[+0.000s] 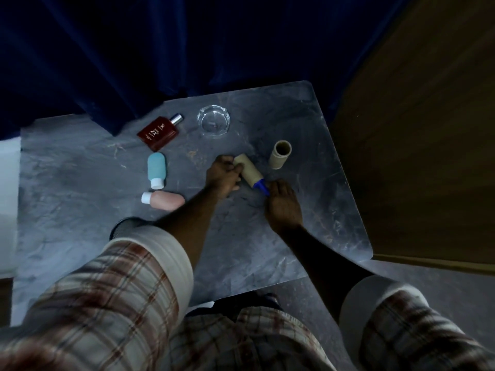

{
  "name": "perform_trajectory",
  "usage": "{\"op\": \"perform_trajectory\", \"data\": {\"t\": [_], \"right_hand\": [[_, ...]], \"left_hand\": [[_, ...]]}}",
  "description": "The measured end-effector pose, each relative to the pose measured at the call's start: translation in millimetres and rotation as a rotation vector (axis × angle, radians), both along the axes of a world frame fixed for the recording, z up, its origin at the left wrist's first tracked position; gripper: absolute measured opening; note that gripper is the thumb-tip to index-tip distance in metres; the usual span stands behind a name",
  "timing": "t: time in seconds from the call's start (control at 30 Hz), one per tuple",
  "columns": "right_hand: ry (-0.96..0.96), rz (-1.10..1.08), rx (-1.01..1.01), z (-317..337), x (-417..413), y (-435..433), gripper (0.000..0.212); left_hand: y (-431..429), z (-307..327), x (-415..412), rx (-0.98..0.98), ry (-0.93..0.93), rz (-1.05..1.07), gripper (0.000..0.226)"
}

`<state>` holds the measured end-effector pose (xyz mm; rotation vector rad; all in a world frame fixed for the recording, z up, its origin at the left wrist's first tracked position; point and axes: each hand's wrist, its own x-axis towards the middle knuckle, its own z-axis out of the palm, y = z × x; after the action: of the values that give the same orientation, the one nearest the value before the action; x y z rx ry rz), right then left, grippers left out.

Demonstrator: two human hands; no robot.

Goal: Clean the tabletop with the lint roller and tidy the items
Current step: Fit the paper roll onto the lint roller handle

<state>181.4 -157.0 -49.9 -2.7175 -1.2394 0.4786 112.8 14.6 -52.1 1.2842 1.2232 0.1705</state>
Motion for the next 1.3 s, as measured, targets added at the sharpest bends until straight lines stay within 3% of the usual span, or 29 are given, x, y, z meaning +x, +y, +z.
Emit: {"op": "perform_trajectory", "data": {"t": [0.1,0.23,0.53,0.77,1.0,1.3], "right_hand": [[0.007,0.033,0.080,10,5,-9,0.048],[-0.047,0.103,0.239,29,8,-17,0.043],[-0.181,0.301,0.427,97,20,-13,0.040],[-0.135,0.470,0.520,162,7,1,0.039],[-0.097,0.594,0.566,200,-11,19,0.033],[-0.193,0.642,0.754,219,-36,44,0.030]], "left_hand": [[-6,4,-10,-0.066,-0.013,0.129,0.030],[-15,21,-18,-0.063,-0.032,0.190,0.044],[-32,93,-69,-0.030,-0.435,0.412,0.040],[-42,152,-112,0.027,-0.613,0.465,0.028],[-56,192,-157,0.071,-0.734,0.523,0.054],[-59,212,-198,0.169,-0.780,0.794,0.022]]}}
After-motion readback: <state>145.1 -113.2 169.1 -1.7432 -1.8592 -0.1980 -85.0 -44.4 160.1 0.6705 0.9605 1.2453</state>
